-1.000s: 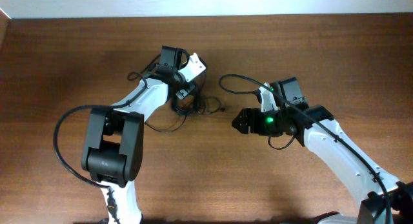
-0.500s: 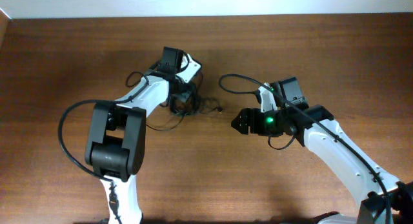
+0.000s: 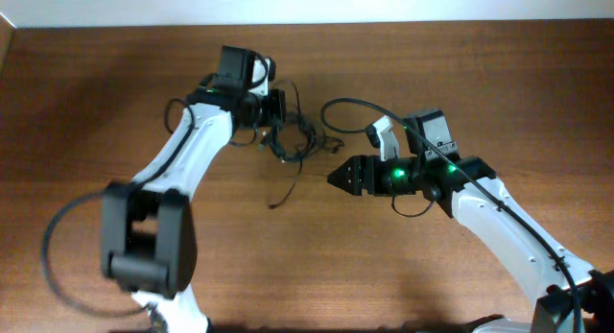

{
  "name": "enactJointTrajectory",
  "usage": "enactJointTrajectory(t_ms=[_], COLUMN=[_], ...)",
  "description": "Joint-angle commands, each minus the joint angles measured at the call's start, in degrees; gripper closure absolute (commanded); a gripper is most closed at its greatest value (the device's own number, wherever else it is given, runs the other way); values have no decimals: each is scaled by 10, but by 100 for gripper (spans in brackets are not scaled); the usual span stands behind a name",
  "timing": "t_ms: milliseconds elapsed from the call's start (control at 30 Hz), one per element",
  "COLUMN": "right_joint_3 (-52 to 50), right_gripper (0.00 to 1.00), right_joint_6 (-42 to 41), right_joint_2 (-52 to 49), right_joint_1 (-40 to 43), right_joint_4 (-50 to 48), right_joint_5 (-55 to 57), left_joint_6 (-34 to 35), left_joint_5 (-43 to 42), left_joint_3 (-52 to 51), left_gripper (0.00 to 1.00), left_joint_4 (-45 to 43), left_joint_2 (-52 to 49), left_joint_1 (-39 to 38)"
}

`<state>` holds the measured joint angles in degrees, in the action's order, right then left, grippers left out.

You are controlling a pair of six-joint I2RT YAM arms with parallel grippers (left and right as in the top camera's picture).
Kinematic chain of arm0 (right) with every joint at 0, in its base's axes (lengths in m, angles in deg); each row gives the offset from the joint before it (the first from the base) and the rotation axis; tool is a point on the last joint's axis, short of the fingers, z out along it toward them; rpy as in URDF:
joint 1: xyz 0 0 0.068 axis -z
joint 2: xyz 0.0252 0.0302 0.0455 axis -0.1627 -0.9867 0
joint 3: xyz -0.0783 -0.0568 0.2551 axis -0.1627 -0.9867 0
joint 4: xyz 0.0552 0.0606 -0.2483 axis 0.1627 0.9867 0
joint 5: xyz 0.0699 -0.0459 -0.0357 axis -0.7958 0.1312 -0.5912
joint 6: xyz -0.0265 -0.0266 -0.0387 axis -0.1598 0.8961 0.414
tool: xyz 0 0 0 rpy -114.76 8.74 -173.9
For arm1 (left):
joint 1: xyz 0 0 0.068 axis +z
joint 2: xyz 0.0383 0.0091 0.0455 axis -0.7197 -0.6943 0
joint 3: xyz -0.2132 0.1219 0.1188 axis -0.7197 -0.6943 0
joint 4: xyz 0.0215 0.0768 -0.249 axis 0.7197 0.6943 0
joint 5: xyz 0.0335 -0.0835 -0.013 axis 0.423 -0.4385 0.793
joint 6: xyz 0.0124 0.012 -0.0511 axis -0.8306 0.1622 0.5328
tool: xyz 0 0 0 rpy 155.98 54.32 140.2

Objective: Untangle cables

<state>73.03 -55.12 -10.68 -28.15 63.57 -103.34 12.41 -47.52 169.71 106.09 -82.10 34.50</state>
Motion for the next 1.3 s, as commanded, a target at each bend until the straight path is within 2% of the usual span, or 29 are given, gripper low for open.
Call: enactJointTrajectory(t_ms=[0, 67, 133, 300, 400, 567, 667, 733, 767, 800, 933, 1000, 1267], right_joint_3=[3, 3, 3, 3, 3, 3, 3, 3, 3, 3, 3, 3, 3], right_gripper=[20, 20, 20, 20, 20, 20, 20, 30, 46, 56, 90, 96, 96], right_joint_6=[2, 2, -15, -64, -63, -63, -63, -63, -63, -63, -63, -63, -63], right_joint_2=[13, 13, 13, 13, 13, 13, 13, 13, 13, 13, 13, 13, 13], right_joint_1=[0, 0, 0, 0, 0, 1, 1, 1, 1, 1, 1, 1, 1], right_joint_4=[-21, -33, -63, -111, -135, -167, -177, -183, -184, -184, -127, -81, 139], right_joint_5=[-55, -55, -56, -56, -55, -44, -24, -12, -5, -6, -5, -3, 132], left_joint_6=[5, 5, 5, 6, 8, 8, 39, 47, 47, 47, 47, 47, 53], left_joint_5=[-19, -37, -87, -106, -163, -169, -169, -169, -169, -169, -169, -169, -257], left_joint_3=[16, 15, 16, 15, 15, 15, 15, 15, 15, 15, 15, 16, 16], left_gripper=[100, 100, 100, 100, 100, 100, 100, 100, 100, 100, 100, 100, 100], left_joint_4=[-1, 2, 4, 21, 32, 60, 63, 59, 58, 58, 53, 41, -28], left_joint_2=[80, 101, 116, 118, 118, 118, 118, 118, 118, 118, 118, 118, 121], left_joint_1=[5, 5, 5, 4, 3, -20, -48, -65, -76, -82, -84, -71, 4])
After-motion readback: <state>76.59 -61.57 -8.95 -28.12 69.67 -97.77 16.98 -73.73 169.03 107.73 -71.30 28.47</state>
